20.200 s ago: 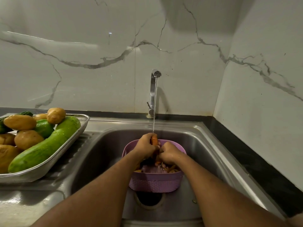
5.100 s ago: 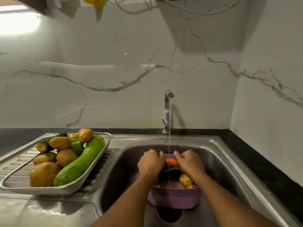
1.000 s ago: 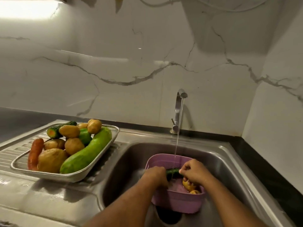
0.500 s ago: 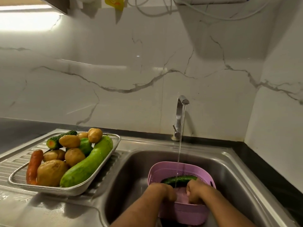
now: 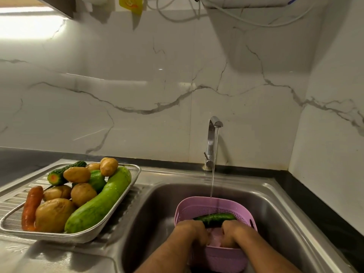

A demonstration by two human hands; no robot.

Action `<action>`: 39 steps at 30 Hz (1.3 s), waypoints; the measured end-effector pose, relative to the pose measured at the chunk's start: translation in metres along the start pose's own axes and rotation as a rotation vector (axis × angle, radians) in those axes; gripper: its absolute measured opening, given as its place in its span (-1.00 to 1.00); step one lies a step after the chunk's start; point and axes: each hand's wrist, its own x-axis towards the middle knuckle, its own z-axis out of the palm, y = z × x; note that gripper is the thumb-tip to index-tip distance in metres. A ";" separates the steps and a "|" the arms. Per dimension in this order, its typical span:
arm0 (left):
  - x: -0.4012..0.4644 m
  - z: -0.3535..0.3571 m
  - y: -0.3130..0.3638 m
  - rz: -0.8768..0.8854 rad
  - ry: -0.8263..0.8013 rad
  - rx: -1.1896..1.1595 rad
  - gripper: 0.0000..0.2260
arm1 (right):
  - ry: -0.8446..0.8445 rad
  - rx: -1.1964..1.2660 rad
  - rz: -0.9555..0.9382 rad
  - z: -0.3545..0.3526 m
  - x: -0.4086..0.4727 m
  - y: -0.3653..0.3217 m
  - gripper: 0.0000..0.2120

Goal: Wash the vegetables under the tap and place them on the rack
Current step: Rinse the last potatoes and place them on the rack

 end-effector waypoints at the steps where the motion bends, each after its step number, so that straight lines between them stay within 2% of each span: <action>1: -0.001 0.000 -0.001 0.004 0.008 0.009 -0.63 | 0.003 -0.007 -0.002 0.000 0.000 0.000 -0.61; 6: -0.004 0.000 -0.002 0.011 0.038 0.032 -0.56 | 0.007 0.003 -0.023 -0.001 -0.002 0.003 -0.64; 14: -0.004 -0.003 -0.002 0.049 -0.041 0.060 -0.52 | -0.059 0.034 -0.035 -0.002 -0.004 0.001 -0.69; 17: -0.005 -0.004 -0.003 0.067 0.003 0.030 -0.57 | -0.033 0.089 -0.020 -0.004 -0.006 0.000 -0.71; 19: -0.002 -0.002 -0.004 0.076 0.067 -0.012 -0.59 | -0.004 0.230 0.007 -0.007 -0.008 0.000 -0.80; 22: 0.008 0.001 -0.005 0.093 0.213 -0.216 -0.68 | 0.071 0.628 0.063 -0.014 -0.012 -0.002 -0.80; 25: 0.010 -0.003 0.005 0.155 0.324 -0.594 -0.68 | 0.111 1.014 0.087 -0.023 -0.014 -0.008 -0.68; 28: 0.006 -0.012 0.013 0.197 0.383 -0.875 -0.70 | 0.142 1.300 0.003 -0.030 -0.015 -0.021 -0.78; 31: 0.002 -0.016 0.010 0.223 0.429 -1.027 -0.74 | 0.148 1.346 -0.070 -0.032 -0.018 -0.028 -0.81; 35: 0.001 -0.017 0.009 0.296 0.491 -1.044 -0.71 | 0.302 1.370 -0.029 -0.035 -0.016 -0.039 -0.83; 39: -0.002 -0.018 0.015 0.368 0.391 -1.123 -0.74 | 0.438 1.439 0.050 -0.040 -0.017 -0.046 -0.80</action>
